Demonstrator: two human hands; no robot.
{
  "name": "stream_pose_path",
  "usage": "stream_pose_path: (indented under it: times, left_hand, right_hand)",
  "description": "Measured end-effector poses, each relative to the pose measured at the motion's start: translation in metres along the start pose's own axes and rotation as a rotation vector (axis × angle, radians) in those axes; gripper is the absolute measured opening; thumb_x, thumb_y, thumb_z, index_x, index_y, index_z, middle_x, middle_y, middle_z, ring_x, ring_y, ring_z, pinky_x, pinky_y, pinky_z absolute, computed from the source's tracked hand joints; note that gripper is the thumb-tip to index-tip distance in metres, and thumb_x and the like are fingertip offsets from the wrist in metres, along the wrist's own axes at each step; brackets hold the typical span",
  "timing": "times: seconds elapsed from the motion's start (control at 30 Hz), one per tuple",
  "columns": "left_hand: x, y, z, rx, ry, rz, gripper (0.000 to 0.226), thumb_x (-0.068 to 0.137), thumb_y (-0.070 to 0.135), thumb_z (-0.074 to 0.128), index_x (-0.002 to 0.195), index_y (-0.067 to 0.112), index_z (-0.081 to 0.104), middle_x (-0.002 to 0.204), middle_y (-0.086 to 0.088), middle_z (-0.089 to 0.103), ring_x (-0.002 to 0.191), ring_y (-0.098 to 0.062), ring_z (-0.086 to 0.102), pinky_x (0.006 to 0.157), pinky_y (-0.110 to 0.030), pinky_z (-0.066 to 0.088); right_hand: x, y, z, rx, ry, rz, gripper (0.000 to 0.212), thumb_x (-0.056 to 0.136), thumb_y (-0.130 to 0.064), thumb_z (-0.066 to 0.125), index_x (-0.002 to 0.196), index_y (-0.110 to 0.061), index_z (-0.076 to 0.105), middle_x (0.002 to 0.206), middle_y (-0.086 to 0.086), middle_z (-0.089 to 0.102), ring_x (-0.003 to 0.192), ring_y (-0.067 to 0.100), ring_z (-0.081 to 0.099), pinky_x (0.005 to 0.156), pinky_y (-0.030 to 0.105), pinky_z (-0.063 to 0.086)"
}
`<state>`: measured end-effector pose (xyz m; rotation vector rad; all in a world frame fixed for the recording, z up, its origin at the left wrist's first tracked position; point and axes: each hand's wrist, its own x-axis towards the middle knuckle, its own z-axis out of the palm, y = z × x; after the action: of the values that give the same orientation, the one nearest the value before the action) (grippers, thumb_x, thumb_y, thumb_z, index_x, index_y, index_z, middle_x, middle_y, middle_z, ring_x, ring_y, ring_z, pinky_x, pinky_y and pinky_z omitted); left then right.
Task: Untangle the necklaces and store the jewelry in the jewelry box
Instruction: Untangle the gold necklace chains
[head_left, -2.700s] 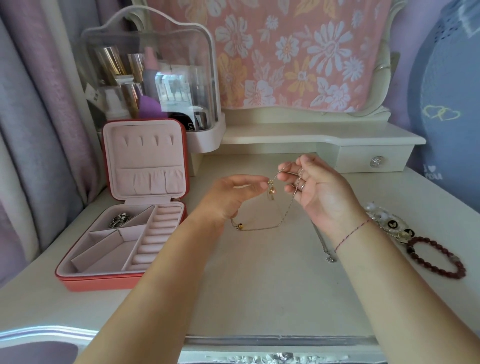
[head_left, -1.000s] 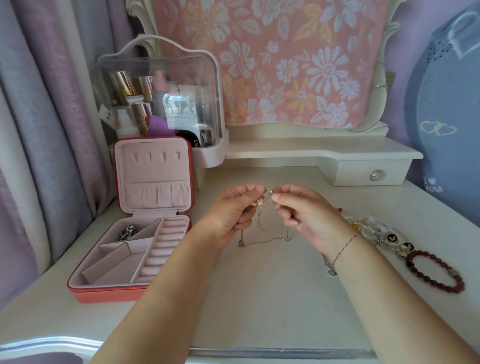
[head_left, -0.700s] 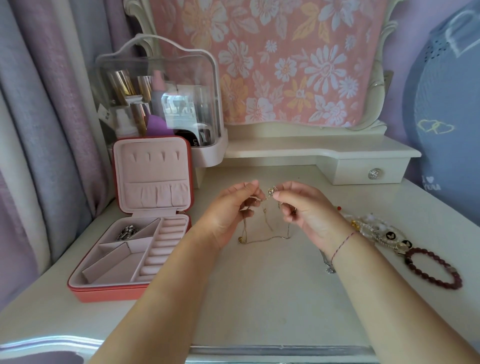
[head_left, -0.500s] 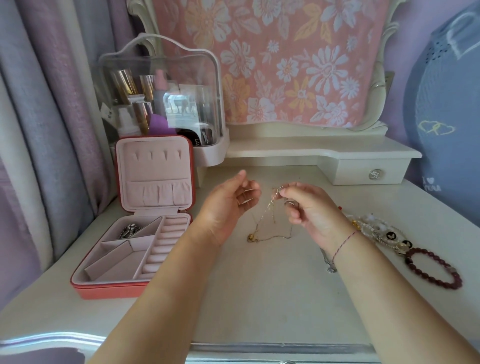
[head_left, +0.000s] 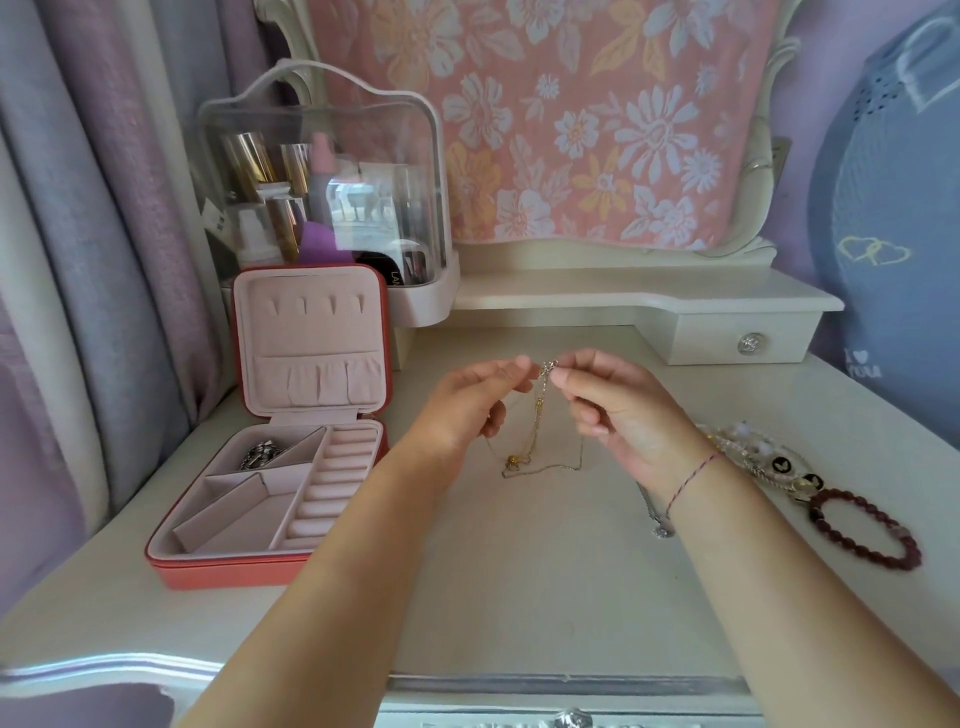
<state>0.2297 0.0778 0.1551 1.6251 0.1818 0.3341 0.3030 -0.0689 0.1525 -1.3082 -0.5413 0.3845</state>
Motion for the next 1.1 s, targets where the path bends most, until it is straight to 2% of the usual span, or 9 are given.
stream_pose_path:
  times: [0.1, 0.17, 0.3, 0.37, 0.47, 0.57, 0.67, 0.87, 1.1]
  left_hand:
    - [-0.002, 0.004, 0.001, -0.004, -0.048, -0.014, 0.017, 0.092, 0.025, 0.063, 0.08, 0.013, 0.066, 0.051, 0.012, 0.052, 0.043, -0.007, 0.027, 0.044, -0.018, 0.022]
    - [-0.003, 0.005, 0.001, -0.017, -0.064, -0.025, 0.019, 0.091, 0.022, 0.063, 0.075, 0.013, 0.063, 0.042, 0.012, 0.045, 0.04, -0.006, 0.022, 0.041, -0.017, 0.017]
    - [-0.001, 0.003, 0.0, -0.048, -0.064, -0.029, 0.005, 0.085, 0.018, 0.069, 0.088, 0.014, 0.072, 0.051, 0.008, 0.037, 0.043, -0.007, 0.018, 0.042, -0.018, 0.015]
    - [0.0, 0.002, 0.0, -0.035, -0.059, -0.037, 0.009, 0.083, 0.016, 0.072, 0.092, 0.013, 0.073, 0.049, 0.009, 0.031, 0.045, -0.008, 0.017, 0.043, -0.018, 0.016]
    - [0.001, 0.001, 0.0, -0.021, -0.065, -0.038, 0.004, 0.084, 0.012, 0.071, 0.084, 0.017, 0.071, 0.048, 0.01, 0.032, 0.046, -0.008, 0.02, 0.044, -0.018, 0.017]
    - [0.003, 0.0, -0.002, -0.078, -0.054, -0.034, 0.008, 0.083, 0.013, 0.068, 0.076, 0.017, 0.065, 0.058, 0.005, 0.037, 0.052, -0.01, 0.03, 0.047, -0.019, 0.023]
    - [0.005, 0.001, -0.003, -0.244, -0.107, -0.035, 0.007, 0.07, 0.021, 0.053, 0.07, 0.014, 0.055, 0.068, 0.001, 0.049, 0.061, -0.011, 0.044, 0.062, -0.027, 0.034]
    - [0.008, -0.002, -0.006, -0.418, -0.232, -0.096, 0.018, 0.067, 0.027, 0.044, 0.05, 0.022, 0.048, 0.083, 0.0, 0.063, 0.085, -0.016, 0.055, 0.08, -0.034, 0.034]
    - [0.008, 0.001, -0.008, -0.702, -0.125, -0.032, 0.025, 0.078, 0.025, 0.051, 0.053, 0.02, 0.048, 0.071, -0.002, 0.057, 0.076, -0.018, 0.058, 0.083, -0.032, 0.042]
  right_hand:
    - [0.0, 0.0, 0.0, -0.015, 0.006, -0.021, 0.011, 0.087, -0.001, 0.061, 0.084, -0.011, 0.061, 0.06, -0.006, 0.049, 0.045, 0.007, 0.033, 0.042, 0.018, 0.02]
    - [0.0, 0.0, 0.0, -0.02, 0.013, -0.032, 0.011, 0.087, -0.001, 0.061, 0.084, -0.011, 0.062, 0.057, -0.009, 0.05, 0.045, 0.006, 0.034, 0.044, 0.019, 0.02]
    - [0.0, 0.0, 0.0, -0.021, 0.02, -0.032, 0.01, 0.087, -0.001, 0.06, 0.085, -0.011, 0.061, 0.055, -0.011, 0.052, 0.046, 0.006, 0.034, 0.044, 0.019, 0.02]
    - [0.0, 0.0, 0.0, -0.024, 0.018, -0.02, 0.011, 0.088, -0.001, 0.06, 0.085, -0.012, 0.061, 0.058, -0.008, 0.051, 0.047, 0.006, 0.035, 0.044, 0.018, 0.021]
    - [0.001, 0.0, 0.001, -0.036, 0.017, 0.007, 0.011, 0.088, -0.002, 0.059, 0.084, -0.011, 0.061, 0.06, -0.004, 0.047, 0.048, 0.007, 0.036, 0.043, 0.018, 0.022]
    - [0.002, 0.001, 0.001, -0.051, 0.05, 0.043, 0.01, 0.088, -0.003, 0.059, 0.083, -0.012, 0.062, 0.059, -0.003, 0.044, 0.049, 0.008, 0.037, 0.043, 0.018, 0.024]
    - [0.003, 0.0, 0.0, -0.006, 0.102, 0.056, 0.011, 0.087, -0.003, 0.058, 0.082, -0.011, 0.061, 0.063, -0.001, 0.044, 0.05, 0.009, 0.038, 0.043, 0.019, 0.026]
    - [0.003, -0.001, 0.002, 0.07, 0.129, 0.066, 0.017, 0.089, -0.002, 0.054, 0.077, -0.013, 0.059, 0.068, 0.001, 0.054, 0.06, 0.011, 0.05, 0.057, 0.024, 0.035]
    - [0.002, -0.004, 0.0, 0.349, 0.062, 0.162, 0.017, 0.093, -0.007, 0.042, 0.08, -0.013, 0.051, 0.075, 0.007, 0.067, 0.069, 0.019, 0.066, 0.068, 0.028, 0.05]
